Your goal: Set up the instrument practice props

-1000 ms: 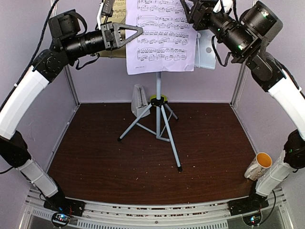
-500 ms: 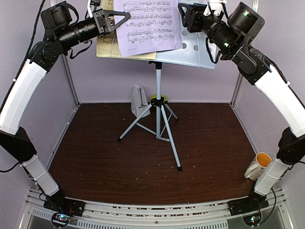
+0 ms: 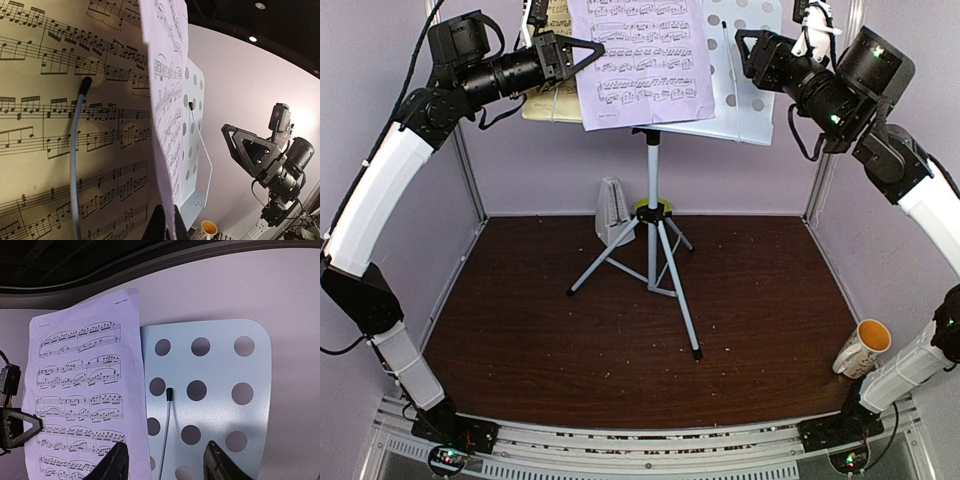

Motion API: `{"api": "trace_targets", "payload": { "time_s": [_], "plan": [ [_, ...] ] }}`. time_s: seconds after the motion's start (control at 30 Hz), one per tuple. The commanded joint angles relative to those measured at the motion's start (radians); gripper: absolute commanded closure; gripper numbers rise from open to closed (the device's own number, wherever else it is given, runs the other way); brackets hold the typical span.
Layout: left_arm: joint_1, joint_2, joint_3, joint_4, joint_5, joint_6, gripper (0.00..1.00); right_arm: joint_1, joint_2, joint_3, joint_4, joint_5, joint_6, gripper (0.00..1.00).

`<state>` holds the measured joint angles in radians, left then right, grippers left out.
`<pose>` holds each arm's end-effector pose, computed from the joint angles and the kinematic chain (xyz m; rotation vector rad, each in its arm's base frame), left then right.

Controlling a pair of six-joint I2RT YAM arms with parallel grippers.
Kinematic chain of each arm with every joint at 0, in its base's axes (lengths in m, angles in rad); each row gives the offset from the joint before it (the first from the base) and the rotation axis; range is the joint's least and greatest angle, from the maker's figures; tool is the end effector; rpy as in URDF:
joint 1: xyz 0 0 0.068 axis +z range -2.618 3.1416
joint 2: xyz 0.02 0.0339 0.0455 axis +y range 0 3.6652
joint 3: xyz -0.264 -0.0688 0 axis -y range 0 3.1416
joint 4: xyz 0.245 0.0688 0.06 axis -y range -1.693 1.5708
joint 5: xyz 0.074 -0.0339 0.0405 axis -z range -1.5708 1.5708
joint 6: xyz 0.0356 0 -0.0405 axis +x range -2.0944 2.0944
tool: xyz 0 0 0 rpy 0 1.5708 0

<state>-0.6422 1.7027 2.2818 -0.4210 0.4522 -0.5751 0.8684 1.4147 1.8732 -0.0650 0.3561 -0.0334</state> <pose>0.2563 -0.2111 0.5762 0.4585 1.4987 -1.2997 0.1847 0.1990 0.5777 -0.2274 1.1979 0.5214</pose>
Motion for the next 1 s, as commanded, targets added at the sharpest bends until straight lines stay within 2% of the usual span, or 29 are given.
{"api": "trace_targets", "payload": {
  "time_s": [0.0, 0.17, 0.33, 0.73, 0.97],
  "plan": [
    [0.006, 0.005, 0.023, 0.039, -0.010, -0.016, 1.00, -0.008, -0.008, -0.012, -0.061, -0.018, 0.106, 0.48],
    [0.005, 0.005, 0.021, 0.052, 0.004, -0.015, 1.00, -0.011, 0.017, 0.013, -0.081, -0.039, 0.137, 0.53],
    [0.005, 0.005, 0.019, 0.051, 0.003, -0.014, 1.00, -0.015, 0.067, 0.056, -0.097, -0.046, 0.144, 0.63],
    [0.006, 0.005, 0.019, 0.045, -0.016, -0.004, 1.00, -0.018, 0.057, 0.009, -0.019, -0.022, 0.087, 0.99],
    [0.005, 0.013, 0.021, 0.044, -0.029, 0.003, 1.00, -0.019, 0.011, -0.114, 0.134, -0.037, 0.042, 1.00]
  ]
}}
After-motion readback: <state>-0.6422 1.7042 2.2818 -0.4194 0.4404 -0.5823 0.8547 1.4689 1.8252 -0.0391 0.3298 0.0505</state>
